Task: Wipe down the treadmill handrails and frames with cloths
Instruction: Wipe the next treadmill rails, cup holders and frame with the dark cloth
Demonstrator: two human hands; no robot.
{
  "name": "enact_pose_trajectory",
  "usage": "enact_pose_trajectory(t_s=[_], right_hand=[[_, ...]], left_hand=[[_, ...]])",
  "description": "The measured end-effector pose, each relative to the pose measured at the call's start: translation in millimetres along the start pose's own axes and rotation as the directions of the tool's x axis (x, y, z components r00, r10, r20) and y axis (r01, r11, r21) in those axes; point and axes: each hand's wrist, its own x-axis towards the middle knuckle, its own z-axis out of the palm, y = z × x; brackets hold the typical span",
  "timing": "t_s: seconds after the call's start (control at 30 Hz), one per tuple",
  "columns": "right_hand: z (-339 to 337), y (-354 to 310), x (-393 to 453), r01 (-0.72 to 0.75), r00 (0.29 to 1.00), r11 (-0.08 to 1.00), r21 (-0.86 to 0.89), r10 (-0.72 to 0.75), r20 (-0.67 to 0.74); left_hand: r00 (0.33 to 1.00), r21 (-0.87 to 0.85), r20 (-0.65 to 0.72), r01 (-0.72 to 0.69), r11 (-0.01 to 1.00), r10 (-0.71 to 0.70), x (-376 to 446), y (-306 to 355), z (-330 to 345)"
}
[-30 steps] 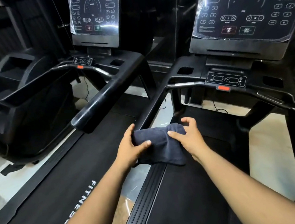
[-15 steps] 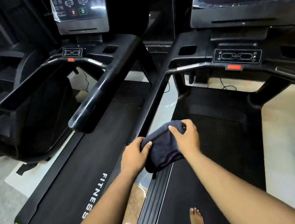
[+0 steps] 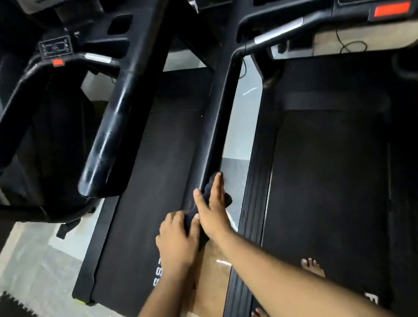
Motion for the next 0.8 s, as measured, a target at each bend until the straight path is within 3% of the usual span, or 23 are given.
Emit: enact_pose_trajectory(t_s=[0.1, 0.2, 0.3, 0.37, 0.43, 0.5, 0.67, 0.8], right_hand=[[19.1, 16.5, 1.2, 0.062, 0.994, 0.996, 0.069, -0.055, -0.096], [25.5, 25.1, 6.5, 0.235, 0.957, 0.971, 0.041, -0.224, -0.185], [19.3, 22.6, 41.8, 0.418, 0.881, 0.908, 0.015, -0.401, -0.253], [6.8, 13.0, 70.8, 0.399, 0.899, 0.908, 0.127, -0.361, -0.246], [-0.8, 7.1, 93.8, 0.227, 0.960, 0.924, 0.308, -0.159, -0.232], [2.1, 11.4, 95.4, 0.105, 0.974, 0.924, 0.368, -0.022, -0.223], [36.0, 37.6, 22.8, 0.252, 0.960, 0.912, 0.324, -0.194, -0.200], [12.0, 21.8, 76.5, 0.327, 0.933, 0.914, 0.241, -0.271, -0.236]], left_hand=[[0.995, -0.223, -0.044, -0.095, 0.970, 0.087, 19.7, -9.5, -6.5], [0.976, -0.394, -0.079, -0.219, 0.893, 0.204, 55.5, 2.2, -7.0], [0.941, -0.410, 0.085, -0.266, 0.873, 0.327, 89.8, 22.5, 14.4], [0.933, -0.395, 0.146, -0.248, 0.884, 0.327, 97.2, 29.8, 27.6], [0.930, -0.370, 0.148, -0.264, 0.891, 0.337, 99.4, 29.0, 36.2], [0.914, -0.331, 0.167, -0.301, 0.894, 0.370, 102.2, 23.0, 38.9], [0.883, -0.379, 0.216, -0.318, 0.869, 0.417, 109.3, 17.5, 39.1], [0.872, -0.368, 0.194, -0.360, 0.858, 0.449, 112.3, 12.4, 42.3]])
